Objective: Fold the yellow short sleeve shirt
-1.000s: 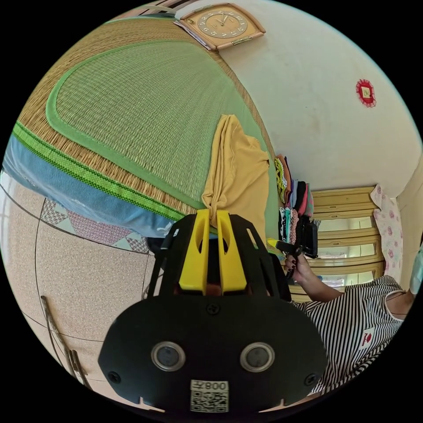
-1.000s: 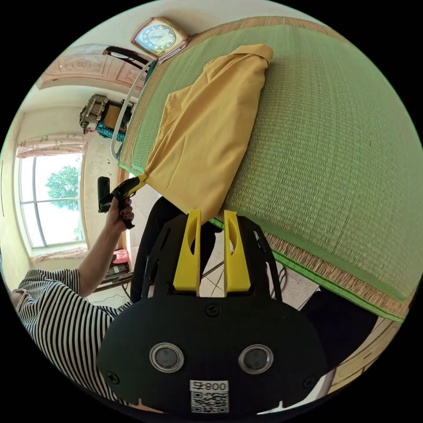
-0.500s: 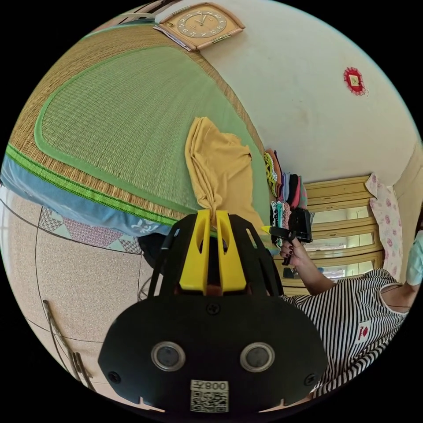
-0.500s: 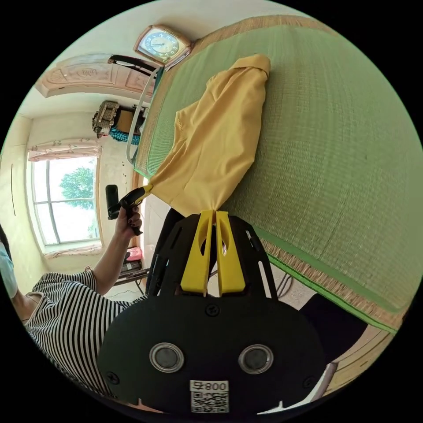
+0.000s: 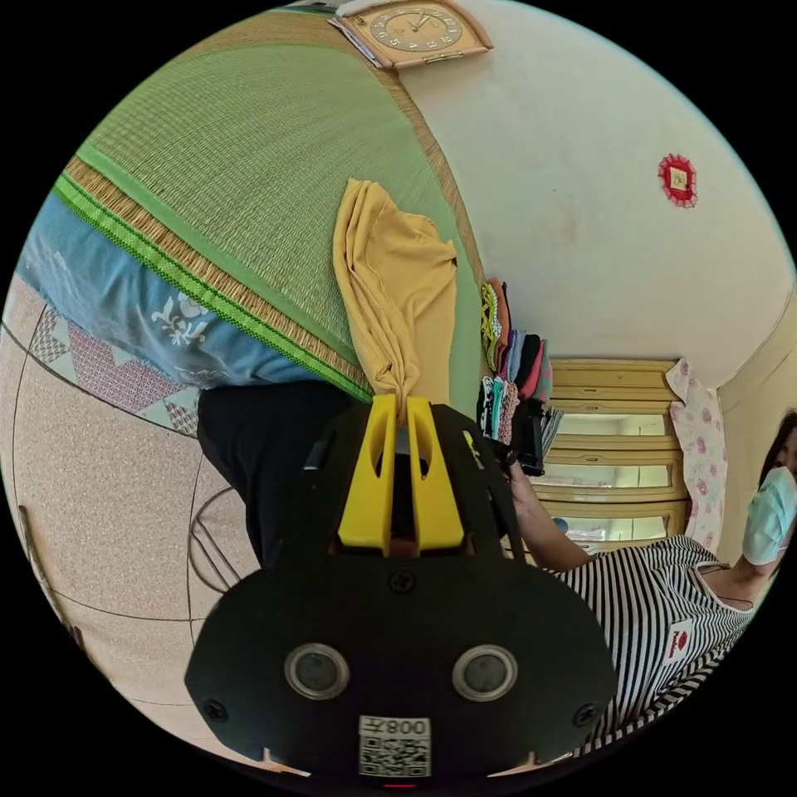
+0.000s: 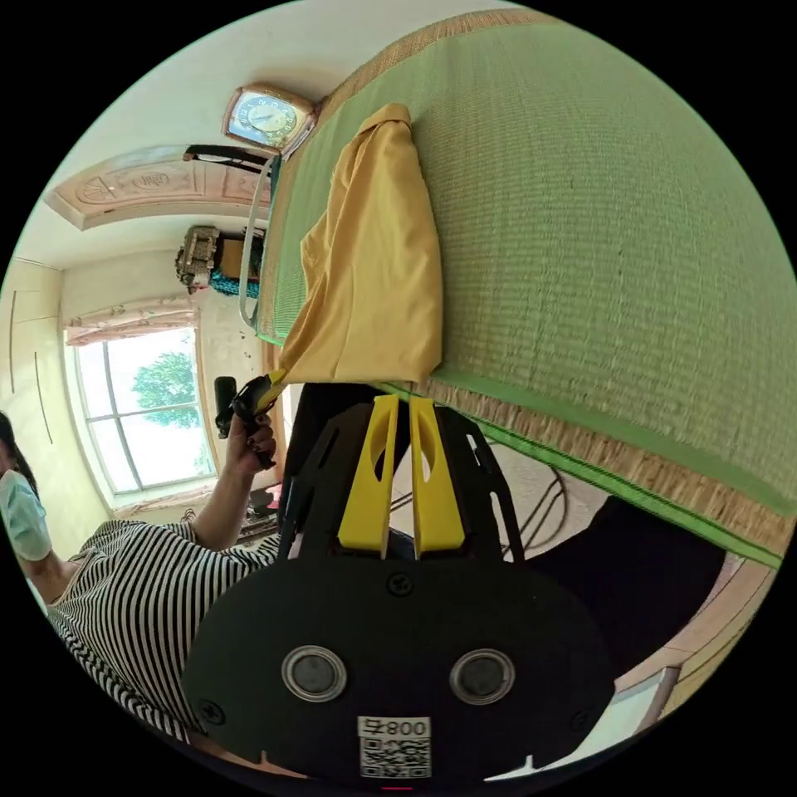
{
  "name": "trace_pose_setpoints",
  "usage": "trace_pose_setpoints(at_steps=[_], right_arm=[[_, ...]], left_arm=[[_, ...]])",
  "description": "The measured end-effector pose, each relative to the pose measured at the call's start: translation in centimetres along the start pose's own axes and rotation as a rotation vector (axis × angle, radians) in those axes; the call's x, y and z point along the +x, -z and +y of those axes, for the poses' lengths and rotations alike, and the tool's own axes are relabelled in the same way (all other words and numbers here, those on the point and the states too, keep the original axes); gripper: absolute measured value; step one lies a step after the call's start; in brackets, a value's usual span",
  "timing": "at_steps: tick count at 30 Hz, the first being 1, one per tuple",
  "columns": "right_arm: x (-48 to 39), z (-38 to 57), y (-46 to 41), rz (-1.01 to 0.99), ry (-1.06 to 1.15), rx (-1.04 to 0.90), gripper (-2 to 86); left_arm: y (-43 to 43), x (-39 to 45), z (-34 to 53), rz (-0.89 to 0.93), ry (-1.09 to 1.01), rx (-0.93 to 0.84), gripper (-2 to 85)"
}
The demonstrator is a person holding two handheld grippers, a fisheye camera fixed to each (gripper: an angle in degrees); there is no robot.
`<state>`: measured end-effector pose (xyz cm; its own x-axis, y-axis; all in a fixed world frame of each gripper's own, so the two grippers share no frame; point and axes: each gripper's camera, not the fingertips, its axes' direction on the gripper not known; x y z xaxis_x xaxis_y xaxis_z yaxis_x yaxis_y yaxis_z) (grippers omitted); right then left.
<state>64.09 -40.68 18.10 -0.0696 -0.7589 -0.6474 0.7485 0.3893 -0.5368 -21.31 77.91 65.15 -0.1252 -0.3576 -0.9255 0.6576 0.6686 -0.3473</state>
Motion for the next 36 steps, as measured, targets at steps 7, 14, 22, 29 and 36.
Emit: trace_pose_setpoints(at_steps=[7,14,22,29,36], right_arm=[[-0.6,0.2,-5.9,-0.431,0.005,-0.032,8.0],[2.1,-0.2,-8.6,-0.685,-0.140,-0.013,9.1],[5.0,0.1,-8.4,-0.728,-0.232,0.051,8.4],[7.8,1.1,-8.1,-0.781,-0.300,0.107,6.9],[9.2,1.5,-7.8,-0.822,-0.300,0.124,3.8]], left_arm=[[0.1,0.4,0.3,0.100,0.041,0.069,2.3],[0.2,1.0,-0.1,0.137,0.047,0.100,2.4],[-0.1,0.5,-0.5,0.204,0.099,0.147,2.4],[-1.2,0.6,-1.5,0.250,0.121,0.159,2.5],[-2.8,0.9,-2.6,0.283,0.149,0.163,2.6]])
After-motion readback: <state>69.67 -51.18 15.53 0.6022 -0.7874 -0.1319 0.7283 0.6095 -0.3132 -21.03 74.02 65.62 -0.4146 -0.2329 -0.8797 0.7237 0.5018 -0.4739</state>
